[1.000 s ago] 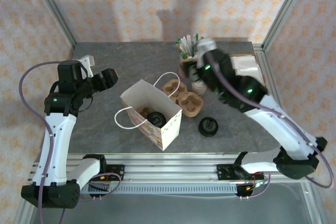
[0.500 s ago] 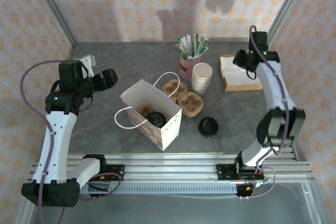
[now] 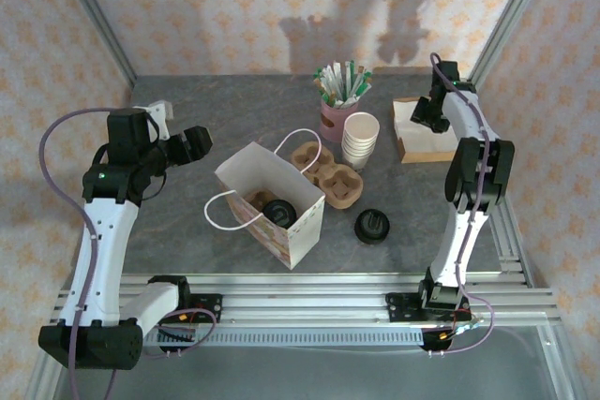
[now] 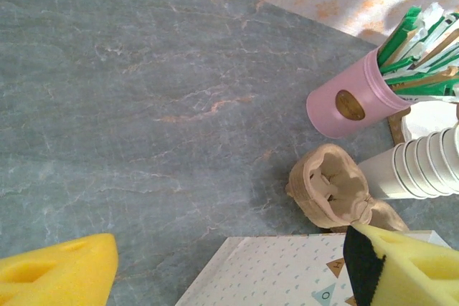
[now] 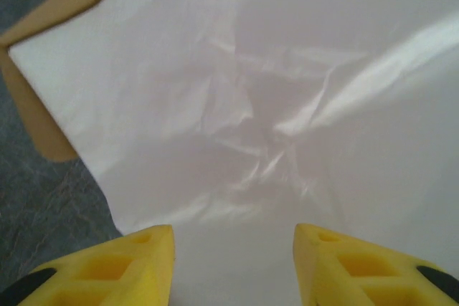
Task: Pack the takeout coffee
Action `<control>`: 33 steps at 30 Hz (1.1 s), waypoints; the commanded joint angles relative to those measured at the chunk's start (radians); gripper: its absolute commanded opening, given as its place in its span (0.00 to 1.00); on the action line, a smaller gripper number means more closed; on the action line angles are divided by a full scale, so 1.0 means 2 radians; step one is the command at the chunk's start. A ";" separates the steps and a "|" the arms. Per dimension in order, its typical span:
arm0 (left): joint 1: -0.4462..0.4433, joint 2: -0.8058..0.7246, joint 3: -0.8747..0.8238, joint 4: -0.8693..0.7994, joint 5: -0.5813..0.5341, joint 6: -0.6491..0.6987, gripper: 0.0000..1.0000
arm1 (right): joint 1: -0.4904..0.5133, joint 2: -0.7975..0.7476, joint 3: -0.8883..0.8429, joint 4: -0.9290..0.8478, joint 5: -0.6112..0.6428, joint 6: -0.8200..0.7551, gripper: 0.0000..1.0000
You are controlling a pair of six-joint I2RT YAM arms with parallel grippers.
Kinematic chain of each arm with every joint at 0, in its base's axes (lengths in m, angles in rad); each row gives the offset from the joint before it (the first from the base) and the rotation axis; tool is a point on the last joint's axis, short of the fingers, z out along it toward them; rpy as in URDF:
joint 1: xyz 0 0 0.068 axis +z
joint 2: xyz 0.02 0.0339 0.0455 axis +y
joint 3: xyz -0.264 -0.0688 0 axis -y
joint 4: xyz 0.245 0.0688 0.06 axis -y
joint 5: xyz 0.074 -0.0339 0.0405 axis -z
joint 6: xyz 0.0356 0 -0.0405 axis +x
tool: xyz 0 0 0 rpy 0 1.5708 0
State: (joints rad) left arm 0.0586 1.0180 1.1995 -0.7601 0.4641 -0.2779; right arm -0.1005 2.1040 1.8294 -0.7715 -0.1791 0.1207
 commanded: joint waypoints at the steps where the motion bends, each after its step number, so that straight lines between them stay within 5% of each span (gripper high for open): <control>1: -0.004 -0.004 -0.006 0.001 -0.004 0.015 0.84 | -0.012 0.034 0.046 -0.019 0.020 -0.010 0.46; 12: -0.004 -0.003 -0.005 0.002 -0.008 0.015 0.84 | -0.013 0.092 0.074 -0.033 0.024 -0.007 0.45; 25: -0.004 -0.005 -0.004 0.003 -0.008 0.010 0.84 | -0.014 0.054 0.071 -0.035 0.020 -0.004 0.00; 33: -0.004 -0.012 -0.002 0.003 -0.007 0.002 0.84 | -0.014 -0.042 0.062 -0.047 0.011 0.002 0.00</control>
State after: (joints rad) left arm 0.0586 1.0153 1.1881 -0.7593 0.4637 -0.2787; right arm -0.1253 2.1571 1.9560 -0.8394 -0.1581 0.1123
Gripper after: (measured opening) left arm 0.843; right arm 0.046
